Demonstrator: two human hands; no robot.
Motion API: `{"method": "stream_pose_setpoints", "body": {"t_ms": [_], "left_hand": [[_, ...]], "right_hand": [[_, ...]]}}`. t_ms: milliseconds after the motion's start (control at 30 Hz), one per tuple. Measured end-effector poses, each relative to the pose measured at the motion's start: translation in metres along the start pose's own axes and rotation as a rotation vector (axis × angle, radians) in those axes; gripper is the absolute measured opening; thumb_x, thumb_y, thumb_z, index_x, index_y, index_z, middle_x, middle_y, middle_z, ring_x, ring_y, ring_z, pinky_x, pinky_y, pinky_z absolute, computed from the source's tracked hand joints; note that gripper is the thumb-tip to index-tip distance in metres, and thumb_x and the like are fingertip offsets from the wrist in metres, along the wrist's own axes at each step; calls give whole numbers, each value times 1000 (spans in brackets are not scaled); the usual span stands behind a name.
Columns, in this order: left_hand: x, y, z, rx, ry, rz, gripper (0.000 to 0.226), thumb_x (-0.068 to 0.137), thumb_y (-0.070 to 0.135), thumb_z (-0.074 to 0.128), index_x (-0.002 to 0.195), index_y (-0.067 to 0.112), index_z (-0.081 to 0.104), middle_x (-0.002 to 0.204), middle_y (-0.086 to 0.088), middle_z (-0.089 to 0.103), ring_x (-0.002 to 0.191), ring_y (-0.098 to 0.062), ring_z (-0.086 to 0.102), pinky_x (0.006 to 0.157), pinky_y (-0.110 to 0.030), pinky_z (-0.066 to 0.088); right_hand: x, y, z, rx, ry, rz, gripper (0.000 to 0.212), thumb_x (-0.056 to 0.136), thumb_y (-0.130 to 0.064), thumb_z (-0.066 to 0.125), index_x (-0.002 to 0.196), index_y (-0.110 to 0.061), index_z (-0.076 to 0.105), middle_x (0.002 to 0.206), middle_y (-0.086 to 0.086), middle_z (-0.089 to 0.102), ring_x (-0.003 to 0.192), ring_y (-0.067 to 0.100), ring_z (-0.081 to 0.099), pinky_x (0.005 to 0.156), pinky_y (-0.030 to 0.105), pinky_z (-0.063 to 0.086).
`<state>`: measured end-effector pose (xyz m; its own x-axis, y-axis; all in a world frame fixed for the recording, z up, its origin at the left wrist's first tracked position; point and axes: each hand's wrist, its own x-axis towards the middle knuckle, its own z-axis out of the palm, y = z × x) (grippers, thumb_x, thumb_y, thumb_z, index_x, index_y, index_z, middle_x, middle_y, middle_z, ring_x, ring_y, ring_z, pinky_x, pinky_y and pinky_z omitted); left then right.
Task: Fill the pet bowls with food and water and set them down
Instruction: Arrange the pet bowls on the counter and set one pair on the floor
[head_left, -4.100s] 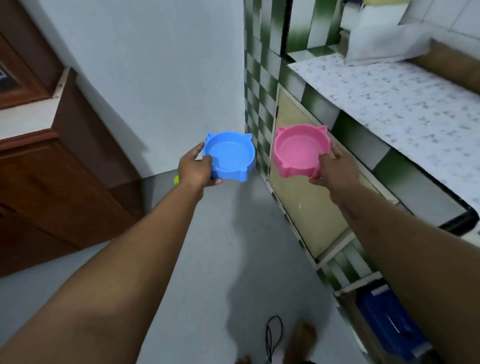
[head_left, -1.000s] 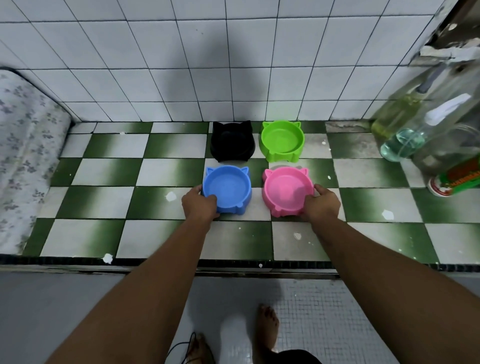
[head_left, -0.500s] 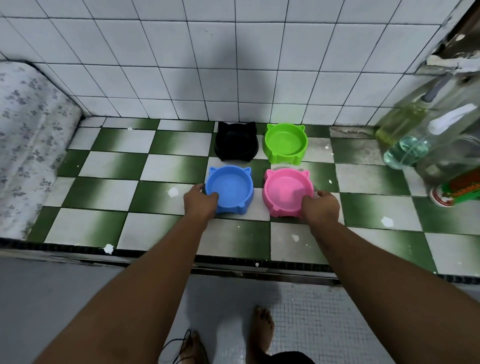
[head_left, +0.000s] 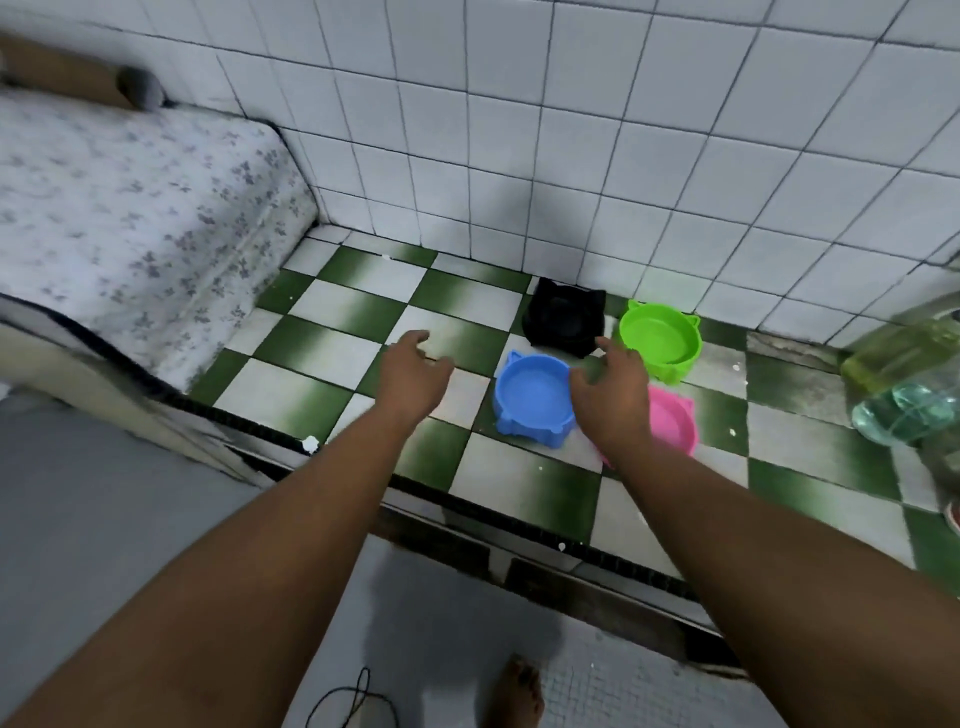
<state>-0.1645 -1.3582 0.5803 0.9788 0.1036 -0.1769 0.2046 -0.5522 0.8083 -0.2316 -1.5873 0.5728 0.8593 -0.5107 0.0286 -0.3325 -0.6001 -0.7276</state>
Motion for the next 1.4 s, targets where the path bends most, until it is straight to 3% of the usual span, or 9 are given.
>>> {"method": "stream_pose_setpoints", "body": {"t_ms": [100,233,467,700,833,1033,1167,1267,1400], "left_hand": [[-7,-19,-49,-21,63,23,47,93,28,68,137,15,58,114,-6,65,97,-22,64,79,-27,47],[-21,-70,-134,-41,156,-39,41,95,32,66,134,18,61,111,-4,64,95,-22,63,83,-32,52],[-76,-208,-306,-130,389,-203,38,93,26,67,130,16,63,93,3,63,80,-16,62,76,-26,46],[-134,-323,-469,-165,581,-290,33,93,25,68,126,16,65,95,0,66,73,-6,59,59,-19,43],[-157,-379,-534,-197,709,-356,34,91,22,69,124,13,66,83,4,62,68,-8,57,66,-24,44],[-186,-449,-588,-241,842,-484,30,90,22,70,119,17,67,80,6,60,78,-21,60,73,-24,43],[-185,-493,-624,-229,914,-573,30,90,24,70,119,18,67,78,6,62,79,-24,64,71,-26,44],[-167,-520,-651,-260,966,-618,27,91,22,70,117,18,66,76,8,61,67,-12,57,64,-25,42],[-127,-549,-688,-299,1024,-684,25,89,24,70,113,21,66,80,5,63,73,-18,60,67,-25,44]], "right_hand": [[-15,-41,35,23,-39,-182,46,87,-19,67,132,-8,59,124,16,57,114,32,56,99,33,40],[-56,-117,91,83,-175,-344,42,87,-18,65,129,-18,60,117,5,55,96,22,58,89,34,49],[-181,-249,207,91,-389,-602,43,90,-24,64,132,-19,57,115,1,53,92,18,57,86,37,52],[-303,-364,311,171,-580,-612,48,91,-26,64,137,-15,53,120,8,53,103,20,54,95,35,49],[-356,-412,361,172,-667,-641,47,92,-27,64,137,-17,53,125,6,53,102,18,56,94,35,51],[-408,-469,440,136,-807,-753,46,90,-27,67,133,-16,58,123,7,56,98,18,60,90,32,51],[-435,-505,504,121,-922,-799,42,90,-27,68,130,-15,59,121,6,59,90,15,59,81,17,39],[-442,-535,557,93,-988,-846,43,91,-28,68,131,-16,59,120,6,59,88,18,61,82,20,40],[-438,-586,628,90,-1128,-815,41,91,-25,69,129,-13,60,119,9,59,89,19,61,82,26,47]]}}
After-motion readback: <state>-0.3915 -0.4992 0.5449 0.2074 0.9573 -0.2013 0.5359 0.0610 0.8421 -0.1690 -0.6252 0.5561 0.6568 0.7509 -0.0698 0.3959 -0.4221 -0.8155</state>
